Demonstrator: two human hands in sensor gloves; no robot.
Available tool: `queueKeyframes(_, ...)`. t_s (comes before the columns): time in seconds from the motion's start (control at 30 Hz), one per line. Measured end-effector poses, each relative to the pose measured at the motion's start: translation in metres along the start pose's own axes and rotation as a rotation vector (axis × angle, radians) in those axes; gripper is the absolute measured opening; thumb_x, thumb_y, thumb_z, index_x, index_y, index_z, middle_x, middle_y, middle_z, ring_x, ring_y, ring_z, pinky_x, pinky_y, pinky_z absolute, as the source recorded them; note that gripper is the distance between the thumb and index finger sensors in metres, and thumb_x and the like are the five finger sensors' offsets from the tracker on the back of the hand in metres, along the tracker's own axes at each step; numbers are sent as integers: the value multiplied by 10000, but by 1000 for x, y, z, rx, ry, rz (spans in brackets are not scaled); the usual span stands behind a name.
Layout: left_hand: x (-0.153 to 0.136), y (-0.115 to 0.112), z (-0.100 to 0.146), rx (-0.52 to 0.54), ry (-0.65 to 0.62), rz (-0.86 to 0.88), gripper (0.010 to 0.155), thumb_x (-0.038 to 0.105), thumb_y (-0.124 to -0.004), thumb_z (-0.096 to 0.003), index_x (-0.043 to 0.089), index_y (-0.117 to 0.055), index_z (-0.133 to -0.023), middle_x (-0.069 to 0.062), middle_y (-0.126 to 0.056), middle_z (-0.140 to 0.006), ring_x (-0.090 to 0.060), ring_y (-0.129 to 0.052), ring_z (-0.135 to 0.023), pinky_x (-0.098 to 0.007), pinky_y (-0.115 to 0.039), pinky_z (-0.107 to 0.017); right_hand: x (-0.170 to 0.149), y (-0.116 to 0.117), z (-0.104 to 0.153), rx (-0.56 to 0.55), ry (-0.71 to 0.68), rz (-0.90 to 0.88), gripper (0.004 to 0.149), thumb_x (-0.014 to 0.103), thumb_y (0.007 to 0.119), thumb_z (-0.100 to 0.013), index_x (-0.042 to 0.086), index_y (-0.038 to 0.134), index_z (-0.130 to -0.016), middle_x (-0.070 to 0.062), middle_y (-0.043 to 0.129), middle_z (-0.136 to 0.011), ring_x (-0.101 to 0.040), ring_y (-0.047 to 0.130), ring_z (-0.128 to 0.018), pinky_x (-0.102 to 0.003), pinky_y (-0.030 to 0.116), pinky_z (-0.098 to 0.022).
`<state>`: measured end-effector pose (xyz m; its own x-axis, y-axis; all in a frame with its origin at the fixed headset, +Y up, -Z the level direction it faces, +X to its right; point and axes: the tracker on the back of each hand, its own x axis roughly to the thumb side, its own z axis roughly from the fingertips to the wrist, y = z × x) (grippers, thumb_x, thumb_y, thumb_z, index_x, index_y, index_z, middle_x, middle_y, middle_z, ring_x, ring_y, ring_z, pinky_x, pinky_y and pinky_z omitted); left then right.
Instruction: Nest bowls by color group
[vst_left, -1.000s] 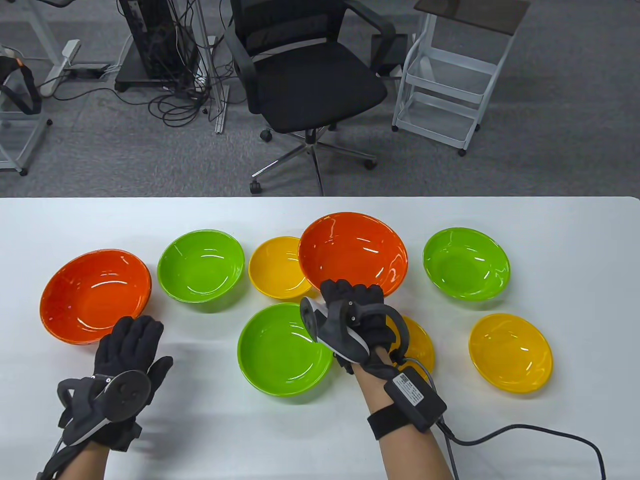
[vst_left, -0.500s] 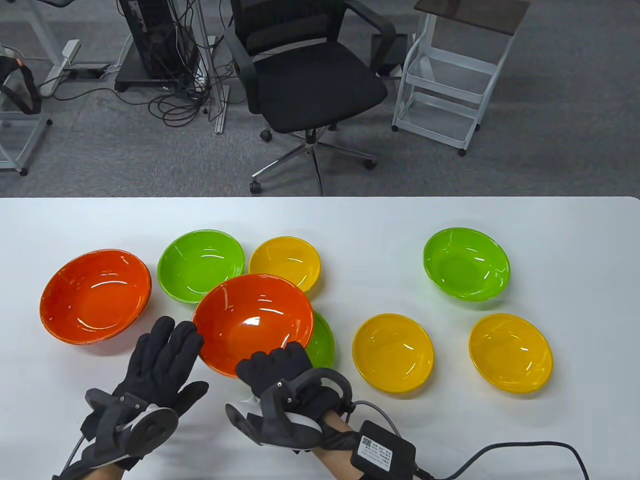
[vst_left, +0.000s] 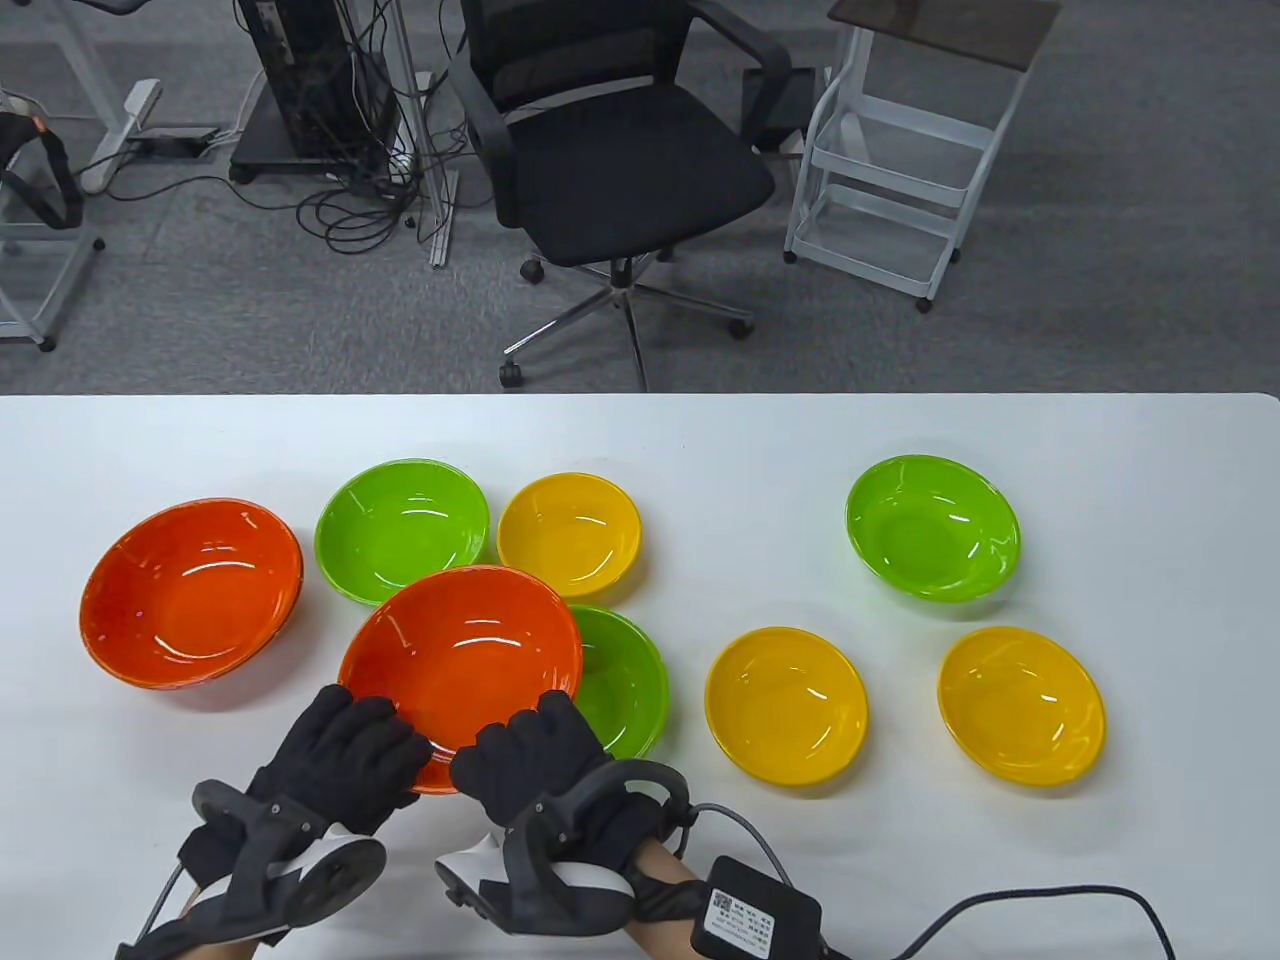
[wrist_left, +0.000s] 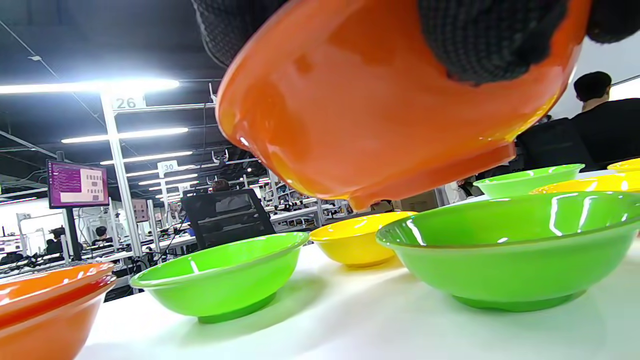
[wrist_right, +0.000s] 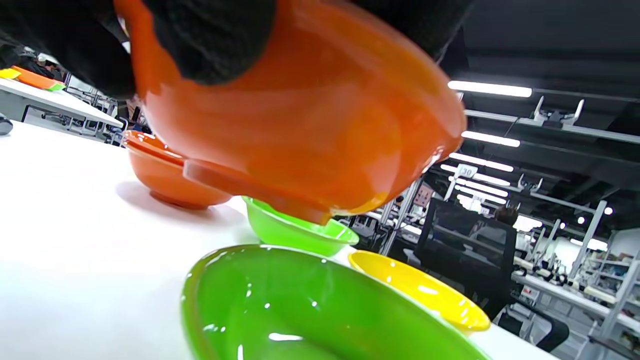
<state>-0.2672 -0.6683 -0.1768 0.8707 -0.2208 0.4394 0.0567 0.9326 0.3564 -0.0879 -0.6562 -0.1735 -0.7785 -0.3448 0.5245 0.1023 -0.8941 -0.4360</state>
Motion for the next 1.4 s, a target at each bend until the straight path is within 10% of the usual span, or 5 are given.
queueKeyframes(0.37,-29,15,2,56,139,-101,372,462,-748,-430,416,-805,-794,124,-957,-806,-149,-1007,-852,-439,-769,-778,-72,-21,39,-61,304,-59,583,414,726,-512,322,525,-1051,57,609,-1137,-257,687,-1072,-547,557,-806)
queueKeyframes(0.77,-134,-16,7,-55,606,-256,384,405,-714,-482,337,-809,-848,32,-948,-828,-252,-1002,-824,-504,-803,-696,-145,29,102,-8,624,-226,554,411,725,-520,310,570,-1041,43,652,-1119,-282,703,-1062,-554,568,-796)
queueKeyframes(1.4,-152,-71,-1,-263,572,-270,384,404,-706,-475,344,-803,-841,45,-950,-818,-237,-1006,-822,-486,-808,-707,-147,48,101,62,653,-218,530,406,724,-522,320,589,-1027,57,677,-1103,-275,719,-1051,-548,585,-788)
